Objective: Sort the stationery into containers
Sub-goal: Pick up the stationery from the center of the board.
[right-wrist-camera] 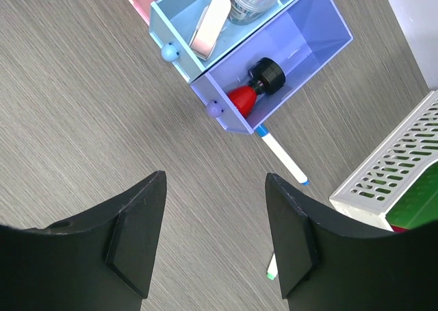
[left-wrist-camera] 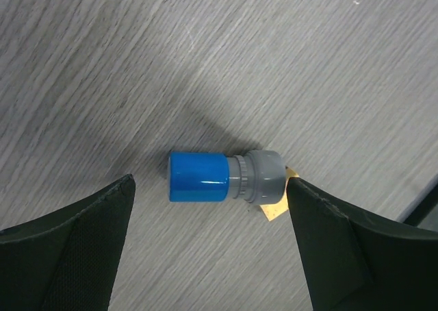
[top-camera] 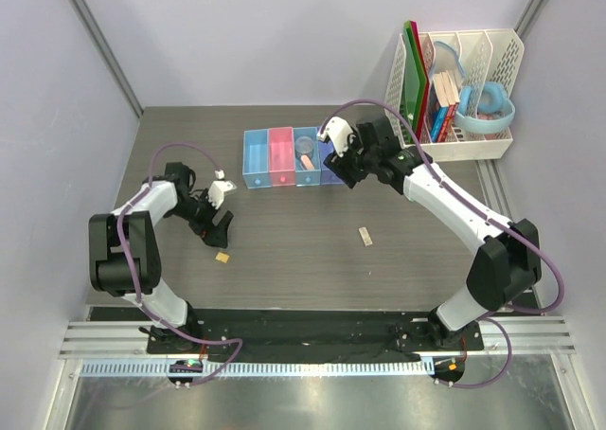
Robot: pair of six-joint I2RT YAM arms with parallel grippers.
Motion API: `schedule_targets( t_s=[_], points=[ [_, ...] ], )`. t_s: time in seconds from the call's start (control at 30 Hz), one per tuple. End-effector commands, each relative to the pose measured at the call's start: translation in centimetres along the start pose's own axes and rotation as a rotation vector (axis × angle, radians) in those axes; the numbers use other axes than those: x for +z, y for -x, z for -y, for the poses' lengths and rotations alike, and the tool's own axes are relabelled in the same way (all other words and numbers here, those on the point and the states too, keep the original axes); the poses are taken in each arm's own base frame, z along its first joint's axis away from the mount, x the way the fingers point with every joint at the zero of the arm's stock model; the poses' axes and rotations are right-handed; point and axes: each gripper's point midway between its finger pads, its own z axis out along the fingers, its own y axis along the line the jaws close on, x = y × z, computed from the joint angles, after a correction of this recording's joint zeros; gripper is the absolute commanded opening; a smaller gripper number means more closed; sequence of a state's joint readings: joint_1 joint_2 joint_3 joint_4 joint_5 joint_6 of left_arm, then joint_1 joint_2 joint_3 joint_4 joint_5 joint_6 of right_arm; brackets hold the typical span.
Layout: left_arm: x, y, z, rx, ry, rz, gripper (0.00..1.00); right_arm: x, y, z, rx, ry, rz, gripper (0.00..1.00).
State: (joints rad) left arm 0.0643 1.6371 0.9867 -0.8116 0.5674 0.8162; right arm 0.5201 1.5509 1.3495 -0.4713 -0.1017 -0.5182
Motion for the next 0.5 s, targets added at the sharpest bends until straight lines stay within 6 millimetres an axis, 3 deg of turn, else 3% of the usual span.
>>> schedule_targets(
  t_s=[0.0,0.23,0.47],
  points=[
    [0.4,-0.3,-1.1,0.017,0.045,0.005,0.91,-1.2,2.4,0.3,0.007,-0.017,0.083,0.64],
    [1.2,-1.2,-1.5,0.018,0.056,-0.017,0.88,-1.2,2.5,-0.2,0.015,-0.006,0.086,0.64],
    [1.6,-1.7,-1.7,0.013,0.046,-0.040,0.76,-1.4,2.9,-0.4,0.014,-0.010,0.093,0.64]
  ],
)
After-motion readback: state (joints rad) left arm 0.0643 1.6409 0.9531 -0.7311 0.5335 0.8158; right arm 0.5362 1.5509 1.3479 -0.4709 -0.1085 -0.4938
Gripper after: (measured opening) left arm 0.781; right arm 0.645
